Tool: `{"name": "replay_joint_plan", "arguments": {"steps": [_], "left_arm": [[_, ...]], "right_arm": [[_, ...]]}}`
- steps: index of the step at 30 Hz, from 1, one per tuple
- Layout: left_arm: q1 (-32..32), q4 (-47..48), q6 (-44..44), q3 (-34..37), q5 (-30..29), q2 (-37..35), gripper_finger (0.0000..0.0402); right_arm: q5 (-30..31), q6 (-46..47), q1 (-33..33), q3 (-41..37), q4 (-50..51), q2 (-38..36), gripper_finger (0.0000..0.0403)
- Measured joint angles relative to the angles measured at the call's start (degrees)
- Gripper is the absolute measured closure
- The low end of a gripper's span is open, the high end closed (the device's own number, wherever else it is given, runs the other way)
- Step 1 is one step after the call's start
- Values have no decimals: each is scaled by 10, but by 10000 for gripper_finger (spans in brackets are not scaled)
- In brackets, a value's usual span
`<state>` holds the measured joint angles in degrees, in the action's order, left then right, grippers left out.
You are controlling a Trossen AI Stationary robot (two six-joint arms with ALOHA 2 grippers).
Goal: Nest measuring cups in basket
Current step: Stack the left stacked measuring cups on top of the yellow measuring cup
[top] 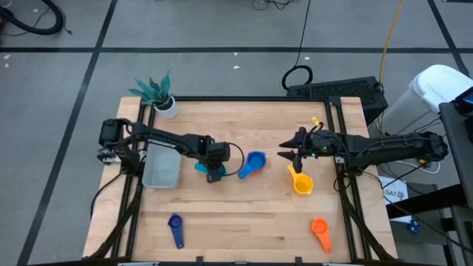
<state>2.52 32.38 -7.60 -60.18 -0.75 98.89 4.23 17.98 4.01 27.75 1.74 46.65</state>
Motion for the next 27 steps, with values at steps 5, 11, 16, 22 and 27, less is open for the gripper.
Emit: {"name": "replay_joint_plan", "arguments": {"steps": [5,11,16,22,27], "left_arm": [[13,-38,-15,-4,4,-27,384],[13,-57,-25,-79,-5,-32,384],[14,-62,-35,-147,-59,-17,384],[13,-75,-81,-204,-88,31,384],[11,-67,-119,-244,-90,96,384]], "right_arm": [[2,-6,0,0,-3,-10,232],[5,-11,1,0,-7,-18,232],[5,-13,0,0,-16,-20,232],[-2,-93,-34,0,-27,-17,232],[4,-131,-46,0,-40,-19,232]]}}
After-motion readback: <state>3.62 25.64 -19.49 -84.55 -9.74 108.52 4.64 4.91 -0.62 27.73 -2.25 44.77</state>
